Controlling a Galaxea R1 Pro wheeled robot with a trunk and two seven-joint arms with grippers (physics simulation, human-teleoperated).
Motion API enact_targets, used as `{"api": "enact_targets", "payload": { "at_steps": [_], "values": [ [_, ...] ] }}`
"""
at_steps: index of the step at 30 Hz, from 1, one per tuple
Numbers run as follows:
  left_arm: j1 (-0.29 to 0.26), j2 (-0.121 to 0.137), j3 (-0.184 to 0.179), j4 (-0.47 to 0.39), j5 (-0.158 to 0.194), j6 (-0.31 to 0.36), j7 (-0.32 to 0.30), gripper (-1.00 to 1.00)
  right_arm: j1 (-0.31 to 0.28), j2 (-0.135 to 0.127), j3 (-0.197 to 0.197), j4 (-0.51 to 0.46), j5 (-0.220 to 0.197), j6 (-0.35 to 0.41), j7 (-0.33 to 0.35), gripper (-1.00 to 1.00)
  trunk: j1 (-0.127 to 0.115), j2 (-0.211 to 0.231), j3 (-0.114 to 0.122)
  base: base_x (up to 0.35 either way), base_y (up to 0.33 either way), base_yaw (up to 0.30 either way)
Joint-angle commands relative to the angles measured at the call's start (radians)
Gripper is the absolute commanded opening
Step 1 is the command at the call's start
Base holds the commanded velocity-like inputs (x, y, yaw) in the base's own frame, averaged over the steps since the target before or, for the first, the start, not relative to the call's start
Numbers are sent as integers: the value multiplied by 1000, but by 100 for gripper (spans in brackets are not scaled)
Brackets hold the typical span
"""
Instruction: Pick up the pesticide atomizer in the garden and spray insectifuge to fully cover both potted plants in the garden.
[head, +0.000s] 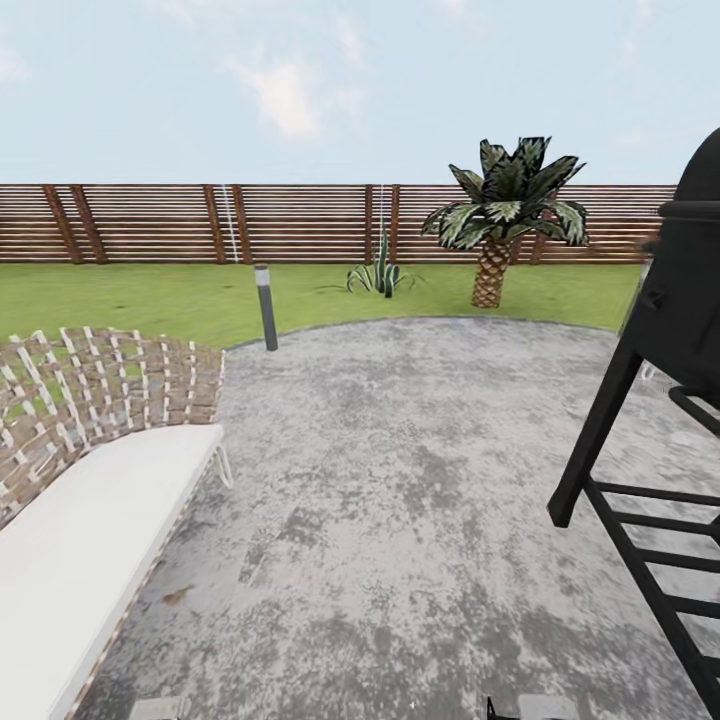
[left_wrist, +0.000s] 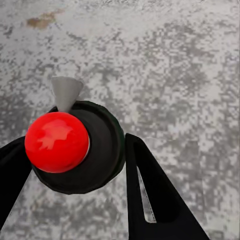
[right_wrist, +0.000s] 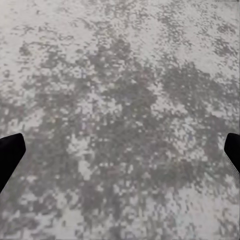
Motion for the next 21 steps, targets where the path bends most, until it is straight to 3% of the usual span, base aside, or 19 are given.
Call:
{"api": "enact_targets", "payload": {
  "at_steps": [1,21],
  "values": [
    [0,0,4,1,6,-2,-8,-100,-1,0,-5,1,11,-2,-5,100,0,0,-1,340,0,0],
    [3,0,4,1,5,-3,-9,-100,-1,-2,-7,1,8,-2,-6,100,0,0,-1,340,0,-20]
  ]
}}
